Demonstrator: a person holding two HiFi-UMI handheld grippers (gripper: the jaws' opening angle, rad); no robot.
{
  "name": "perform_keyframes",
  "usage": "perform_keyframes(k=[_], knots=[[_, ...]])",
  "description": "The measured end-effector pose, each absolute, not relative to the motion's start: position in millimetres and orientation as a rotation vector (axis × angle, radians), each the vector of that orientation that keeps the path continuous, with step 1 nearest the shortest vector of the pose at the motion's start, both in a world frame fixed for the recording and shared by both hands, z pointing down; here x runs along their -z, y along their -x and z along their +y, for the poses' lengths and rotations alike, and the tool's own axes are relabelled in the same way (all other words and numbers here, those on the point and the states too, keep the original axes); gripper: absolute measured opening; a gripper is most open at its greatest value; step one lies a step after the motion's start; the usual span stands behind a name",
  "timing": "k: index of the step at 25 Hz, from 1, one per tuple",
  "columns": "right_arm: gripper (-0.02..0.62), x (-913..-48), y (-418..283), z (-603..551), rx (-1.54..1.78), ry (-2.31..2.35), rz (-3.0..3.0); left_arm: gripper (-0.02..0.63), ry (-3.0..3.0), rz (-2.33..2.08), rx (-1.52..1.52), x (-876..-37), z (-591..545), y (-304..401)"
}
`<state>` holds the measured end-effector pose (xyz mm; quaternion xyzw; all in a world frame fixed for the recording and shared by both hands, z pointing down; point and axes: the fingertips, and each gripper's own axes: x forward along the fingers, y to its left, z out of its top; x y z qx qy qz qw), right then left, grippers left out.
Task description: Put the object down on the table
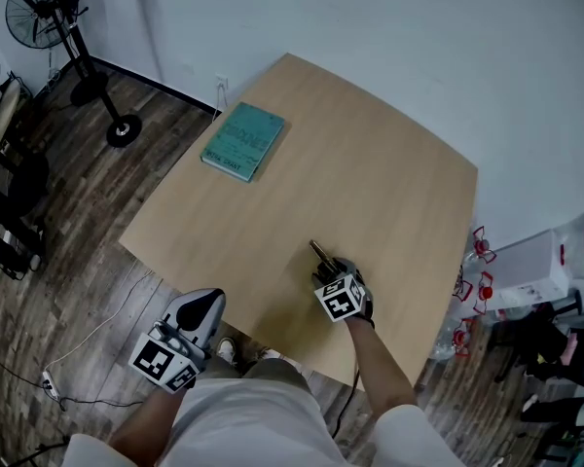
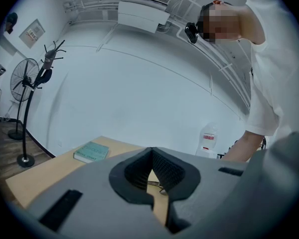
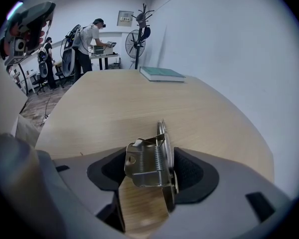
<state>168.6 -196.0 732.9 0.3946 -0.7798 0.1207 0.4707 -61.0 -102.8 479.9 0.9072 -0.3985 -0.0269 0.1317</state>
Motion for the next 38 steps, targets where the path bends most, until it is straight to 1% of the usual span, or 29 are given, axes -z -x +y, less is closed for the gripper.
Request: perform_keyframes(k=[9, 38], knots=[[0.265, -734, -165, -190, -0.320, -0.977, -1.891, 0.008, -2.632, -1.143, 0.076, -480, -102, 73], [0.279, -735, -163, -166, -0.396, -1.050, -1.858, 0.007, -2.650, -1.088, 0.057, -480, -81, 90]])
